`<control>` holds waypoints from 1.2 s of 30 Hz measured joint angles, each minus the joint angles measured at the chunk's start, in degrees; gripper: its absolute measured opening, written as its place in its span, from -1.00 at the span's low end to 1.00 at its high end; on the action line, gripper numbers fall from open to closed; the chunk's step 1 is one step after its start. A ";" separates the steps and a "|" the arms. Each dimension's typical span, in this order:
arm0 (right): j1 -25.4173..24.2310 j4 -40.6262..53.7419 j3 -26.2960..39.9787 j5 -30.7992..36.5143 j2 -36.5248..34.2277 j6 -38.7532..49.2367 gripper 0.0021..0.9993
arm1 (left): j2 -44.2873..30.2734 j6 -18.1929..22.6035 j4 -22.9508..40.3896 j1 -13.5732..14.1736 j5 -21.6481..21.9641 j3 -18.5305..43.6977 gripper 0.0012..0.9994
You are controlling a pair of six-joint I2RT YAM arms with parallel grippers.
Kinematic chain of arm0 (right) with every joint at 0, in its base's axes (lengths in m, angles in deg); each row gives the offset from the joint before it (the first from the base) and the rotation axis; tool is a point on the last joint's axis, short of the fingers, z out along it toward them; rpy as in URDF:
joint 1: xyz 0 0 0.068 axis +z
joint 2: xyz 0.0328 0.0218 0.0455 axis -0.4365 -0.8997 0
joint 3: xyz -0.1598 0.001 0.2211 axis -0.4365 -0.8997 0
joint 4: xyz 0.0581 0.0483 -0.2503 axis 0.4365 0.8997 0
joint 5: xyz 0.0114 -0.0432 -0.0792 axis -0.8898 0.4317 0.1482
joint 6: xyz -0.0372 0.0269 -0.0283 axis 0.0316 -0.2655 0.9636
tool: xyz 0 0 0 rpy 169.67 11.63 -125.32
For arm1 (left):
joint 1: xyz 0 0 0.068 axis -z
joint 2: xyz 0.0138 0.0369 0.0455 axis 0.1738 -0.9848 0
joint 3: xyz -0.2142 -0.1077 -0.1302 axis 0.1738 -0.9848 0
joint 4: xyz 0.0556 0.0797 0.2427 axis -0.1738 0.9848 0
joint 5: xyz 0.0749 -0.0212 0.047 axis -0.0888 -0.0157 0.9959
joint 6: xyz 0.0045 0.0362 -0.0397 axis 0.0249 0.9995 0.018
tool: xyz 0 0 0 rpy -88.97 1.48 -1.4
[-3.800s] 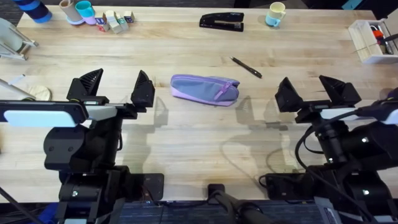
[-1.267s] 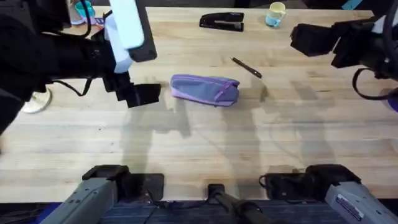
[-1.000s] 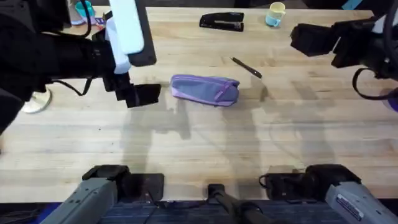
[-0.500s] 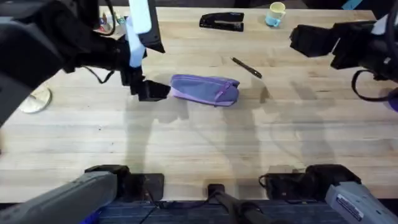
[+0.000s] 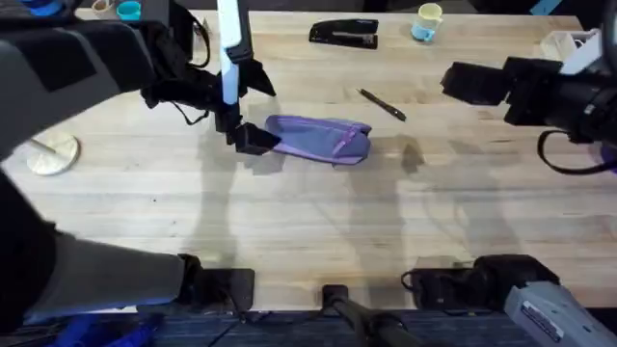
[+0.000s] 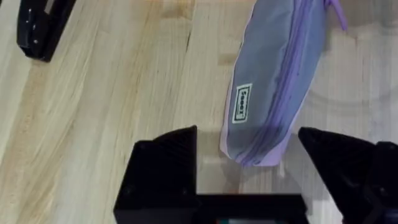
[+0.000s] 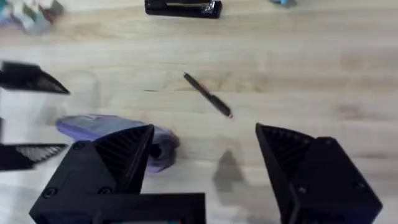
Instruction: Unzip the bag, pick up the pens from the table one at a time and place them inside, then zip the bag closed.
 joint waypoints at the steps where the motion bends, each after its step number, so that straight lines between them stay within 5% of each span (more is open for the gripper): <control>1: 0.00 0.75 0.09 0.00 0.00 -2.19 0.99 | -0.55 0.02 -0.17 0.00 -0.50 0.00 0.99; 4: 0.00 4.73 0.18 0.00 0.00 -9.67 0.99 | -2.42 -0.03 -0.35 0.00 -2.02 0.00 0.86; 9: 0.00 8.59 0.18 -0.04 0.00 -19.01 0.99 | -3.92 -0.03 -0.42 0.00 -3.27 0.00 -0.08; 15: 0.00 8.65 0.20 -5.21 -0.23 -23.97 0.99 | -4.07 -0.02 -0.13 0.15 -4.16 0.00 -0.87; 18: 1.70 9.08 0.29 -13.21 -3.51 -25.50 0.99 | -4.13 0.00 -0.13 0.20 -4.21 0.00 -0.91; 23: 9.33 8.40 0.29 -15.83 -6.65 -25.59 0.99 | -4.13 0.00 -0.13 0.20 -4.21 0.00 -0.91; 24: 19.86 7.74 0.29 -7.66 -7.28 -29.07 1.00 | -4.13 0.00 -0.13 0.20 -4.21 0.00 -0.91; 26: 31.27 6.46 0.31 5.19 -7.28 -37.73 1.00 | -4.13 0.00 -0.13 0.20 -4.21 0.00 -0.91; 36: 44.30 6.44 0.31 21.41 -7.28 -47.07 1.00 | -4.13 0.00 -0.15 0.20 -4.21 0.00 -0.91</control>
